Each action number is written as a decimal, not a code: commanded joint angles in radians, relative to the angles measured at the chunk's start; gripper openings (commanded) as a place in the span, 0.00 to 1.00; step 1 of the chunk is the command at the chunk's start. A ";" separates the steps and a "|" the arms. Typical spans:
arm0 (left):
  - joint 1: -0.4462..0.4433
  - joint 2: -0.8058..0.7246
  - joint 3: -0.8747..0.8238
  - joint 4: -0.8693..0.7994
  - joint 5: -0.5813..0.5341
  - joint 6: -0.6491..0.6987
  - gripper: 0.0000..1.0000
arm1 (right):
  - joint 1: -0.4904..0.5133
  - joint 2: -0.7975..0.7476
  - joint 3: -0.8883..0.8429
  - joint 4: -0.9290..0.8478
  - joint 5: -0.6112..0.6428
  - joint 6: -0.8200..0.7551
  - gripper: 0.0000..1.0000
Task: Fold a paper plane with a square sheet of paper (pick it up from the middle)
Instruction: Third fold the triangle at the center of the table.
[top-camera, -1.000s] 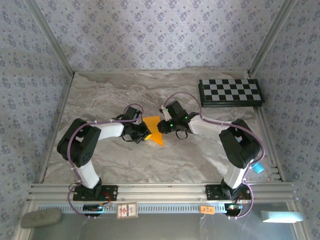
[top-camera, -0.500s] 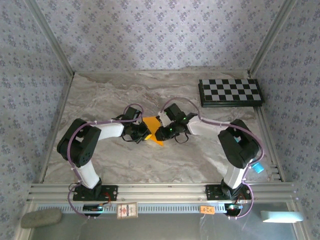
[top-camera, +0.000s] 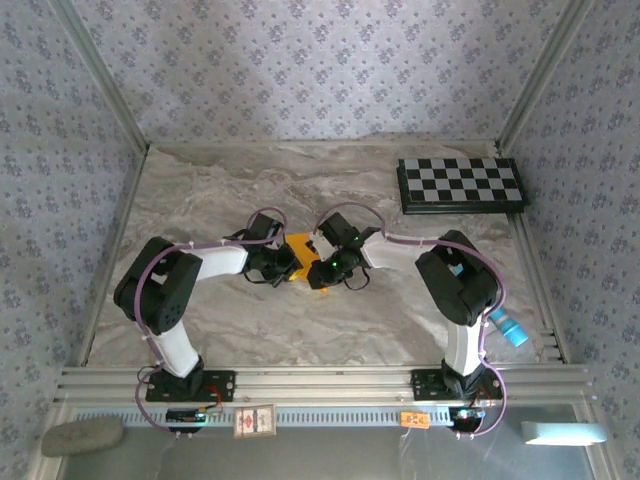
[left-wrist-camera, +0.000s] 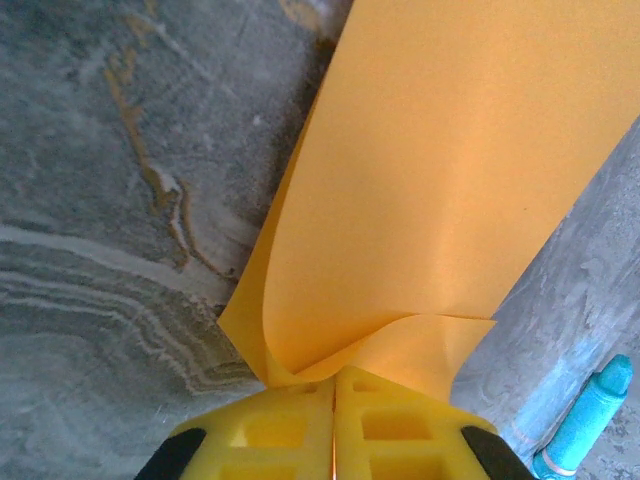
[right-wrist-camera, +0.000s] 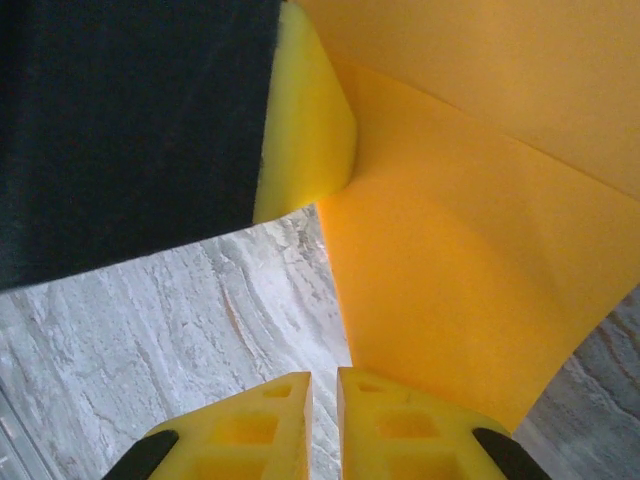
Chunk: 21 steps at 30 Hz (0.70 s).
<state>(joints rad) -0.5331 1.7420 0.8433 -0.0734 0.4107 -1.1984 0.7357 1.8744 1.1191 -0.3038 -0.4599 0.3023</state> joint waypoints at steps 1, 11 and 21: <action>-0.002 0.042 -0.040 -0.087 -0.086 -0.010 0.07 | 0.004 0.019 0.025 -0.036 0.034 -0.015 0.15; -0.002 0.041 -0.041 -0.089 -0.085 -0.009 0.07 | 0.003 0.031 0.019 -0.041 0.043 -0.012 0.15; -0.002 0.034 -0.033 -0.089 -0.083 -0.002 0.07 | -0.002 0.042 0.022 -0.049 -0.005 -0.020 0.15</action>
<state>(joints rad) -0.5331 1.7420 0.8433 -0.0734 0.4110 -1.1980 0.7357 1.8965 1.1225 -0.3115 -0.4427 0.2985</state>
